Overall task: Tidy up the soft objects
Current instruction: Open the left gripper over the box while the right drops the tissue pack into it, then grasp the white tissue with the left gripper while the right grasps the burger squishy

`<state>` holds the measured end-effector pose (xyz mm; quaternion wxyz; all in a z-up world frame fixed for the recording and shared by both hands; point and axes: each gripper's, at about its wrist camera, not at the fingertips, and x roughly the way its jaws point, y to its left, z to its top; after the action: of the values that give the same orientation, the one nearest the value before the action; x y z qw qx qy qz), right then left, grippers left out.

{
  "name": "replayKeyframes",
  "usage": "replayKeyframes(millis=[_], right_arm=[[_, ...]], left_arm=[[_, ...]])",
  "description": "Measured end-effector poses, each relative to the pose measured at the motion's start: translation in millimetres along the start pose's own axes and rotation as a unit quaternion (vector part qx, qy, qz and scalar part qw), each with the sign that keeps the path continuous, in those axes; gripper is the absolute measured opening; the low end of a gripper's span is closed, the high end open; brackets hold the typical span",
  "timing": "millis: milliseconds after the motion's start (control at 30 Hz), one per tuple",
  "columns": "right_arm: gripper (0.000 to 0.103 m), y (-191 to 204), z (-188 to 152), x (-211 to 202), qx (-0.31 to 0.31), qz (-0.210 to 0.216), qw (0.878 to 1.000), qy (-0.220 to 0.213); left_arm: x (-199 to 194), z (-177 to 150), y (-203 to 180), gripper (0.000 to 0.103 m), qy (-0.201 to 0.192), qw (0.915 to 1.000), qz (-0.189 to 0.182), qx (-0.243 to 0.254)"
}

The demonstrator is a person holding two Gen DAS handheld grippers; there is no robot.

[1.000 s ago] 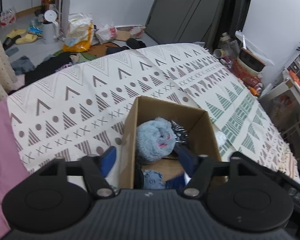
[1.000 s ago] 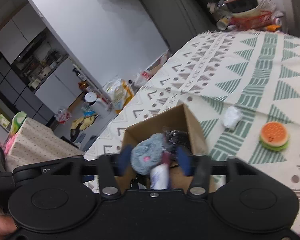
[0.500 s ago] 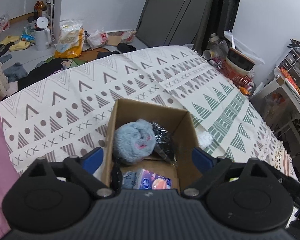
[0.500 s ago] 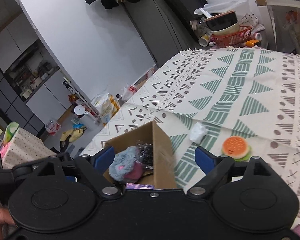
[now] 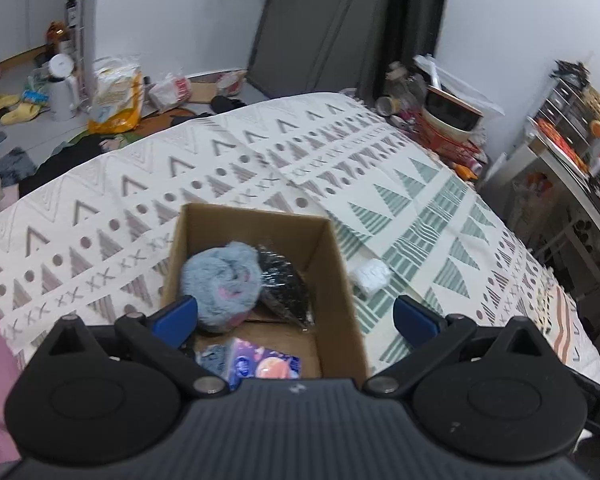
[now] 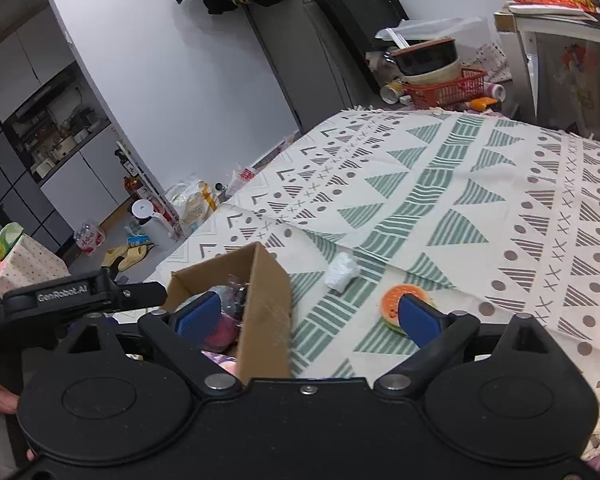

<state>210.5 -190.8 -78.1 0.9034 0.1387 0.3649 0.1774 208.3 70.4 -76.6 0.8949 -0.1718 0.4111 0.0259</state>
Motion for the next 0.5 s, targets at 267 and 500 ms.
replayKeyframes(millis=[267, 500], right_arm=[[0.097, -42, -12, 15, 0.068, -0.020, 0.997, 0.010], [0.095, -56, -15, 28, 0.105, -0.021, 0.994, 0.031]], left_arm=[[13, 2, -33, 0.103, 0.025, 0.9973, -0.027, 0.063], [30, 5, -52, 0.103, 0.038, 0.9961, -0.010, 0.079]])
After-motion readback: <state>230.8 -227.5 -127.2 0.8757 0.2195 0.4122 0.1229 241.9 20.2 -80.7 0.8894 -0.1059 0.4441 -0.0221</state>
